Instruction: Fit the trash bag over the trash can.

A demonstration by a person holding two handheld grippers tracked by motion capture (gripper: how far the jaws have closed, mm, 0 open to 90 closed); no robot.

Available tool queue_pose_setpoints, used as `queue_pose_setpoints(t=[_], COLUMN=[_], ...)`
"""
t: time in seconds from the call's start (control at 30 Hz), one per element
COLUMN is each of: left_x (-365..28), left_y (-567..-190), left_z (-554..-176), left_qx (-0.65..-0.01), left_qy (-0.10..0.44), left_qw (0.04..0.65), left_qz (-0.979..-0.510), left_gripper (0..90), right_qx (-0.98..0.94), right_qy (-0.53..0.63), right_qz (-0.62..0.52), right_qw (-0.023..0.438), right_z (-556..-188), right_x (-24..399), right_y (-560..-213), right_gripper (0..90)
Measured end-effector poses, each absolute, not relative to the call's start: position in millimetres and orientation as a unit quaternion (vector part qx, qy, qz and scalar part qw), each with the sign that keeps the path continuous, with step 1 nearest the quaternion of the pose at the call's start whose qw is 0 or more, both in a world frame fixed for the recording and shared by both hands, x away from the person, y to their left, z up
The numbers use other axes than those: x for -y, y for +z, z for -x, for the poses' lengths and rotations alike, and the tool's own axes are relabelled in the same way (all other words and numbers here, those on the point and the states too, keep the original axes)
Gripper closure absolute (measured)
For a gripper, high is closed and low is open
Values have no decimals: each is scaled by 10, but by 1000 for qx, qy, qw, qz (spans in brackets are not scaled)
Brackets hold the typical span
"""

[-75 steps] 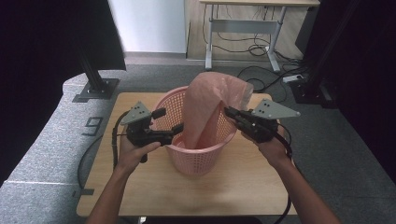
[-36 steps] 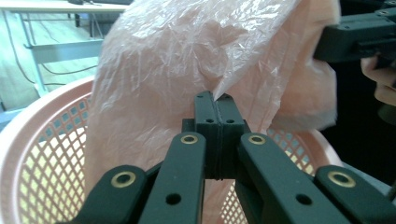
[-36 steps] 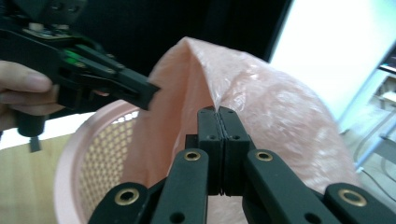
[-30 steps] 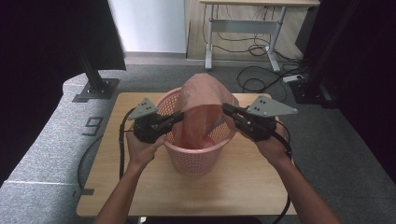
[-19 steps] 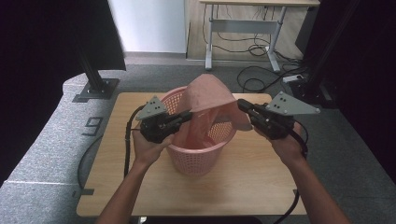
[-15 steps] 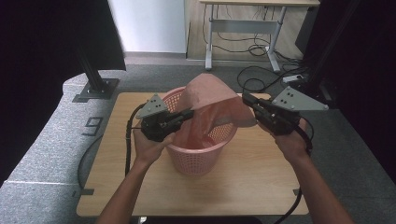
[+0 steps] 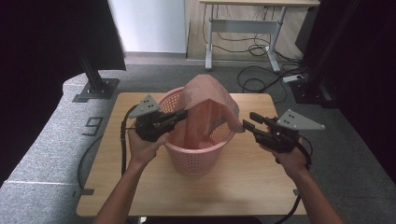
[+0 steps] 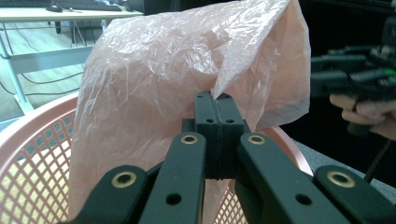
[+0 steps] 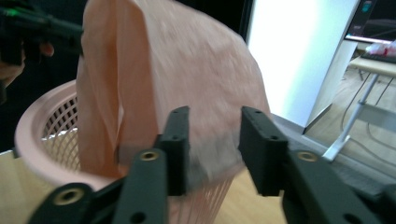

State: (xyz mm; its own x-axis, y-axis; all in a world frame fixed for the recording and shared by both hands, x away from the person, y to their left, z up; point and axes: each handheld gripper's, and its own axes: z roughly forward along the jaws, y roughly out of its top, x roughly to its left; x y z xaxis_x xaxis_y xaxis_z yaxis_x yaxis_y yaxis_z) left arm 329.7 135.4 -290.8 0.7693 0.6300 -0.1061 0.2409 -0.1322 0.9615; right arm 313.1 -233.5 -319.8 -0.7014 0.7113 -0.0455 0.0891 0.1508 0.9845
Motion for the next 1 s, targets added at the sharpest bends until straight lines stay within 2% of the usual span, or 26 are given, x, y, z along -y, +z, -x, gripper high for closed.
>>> queue_pose_setpoints(t=[0.23, 0.4, 0.5, 0.6, 0.7, 0.77, 0.8, 0.87, 1.0], left_x=[-1355, -1342, -1341, -1352, -1374, -1380, -1380, -1384, -1381], left_y=[-2904, -2902, -2898, -2897, -2899, -2898, -2898, -2894, -2865], left_z=[-3281, -3282, -3288, -3288, -3288, -3291, -3291, -3293, -3301], left_qx=[-297, -295, -294, -295, -296, -296, -296, -296, -289], left_qy=[166, 166, 166, 167, 166, 167, 167, 167, 158], left_qw=[588, 586, 586, 586, 587, 586, 586, 586, 593], left_qz=[-734, -736, -737, -736, -735, -735, -735, -736, -734], left_gripper=[900, 900, 900, 900, 900, 900, 900, 900, 900], right_qx=[-711, -715, -718, -721, -721, -717, -717, -710, -704], right_qy=[594, 591, 589, 578, 574, 578, 578, 584, 585], right_qz=[-284, -286, -282, -288, -293, -293, -293, -294, -294], right_qw=[245, 241, 241, 250, 256, 256, 256, 263, 276], right_z=[-3007, -3029, -3077, -3156, -3219, -3247, -3247, -3269, -3279], right_x=[2417, 2330, 2240, 2139, 2116, 2123, 2123, 2152, 2199], right_y=[-3412, -3457, -3463, -3469, -3473, -3453, -3453, -3383, -3276], right_gripper=[425, 377, 383, 519, 709, 799, 799, 870, 881])
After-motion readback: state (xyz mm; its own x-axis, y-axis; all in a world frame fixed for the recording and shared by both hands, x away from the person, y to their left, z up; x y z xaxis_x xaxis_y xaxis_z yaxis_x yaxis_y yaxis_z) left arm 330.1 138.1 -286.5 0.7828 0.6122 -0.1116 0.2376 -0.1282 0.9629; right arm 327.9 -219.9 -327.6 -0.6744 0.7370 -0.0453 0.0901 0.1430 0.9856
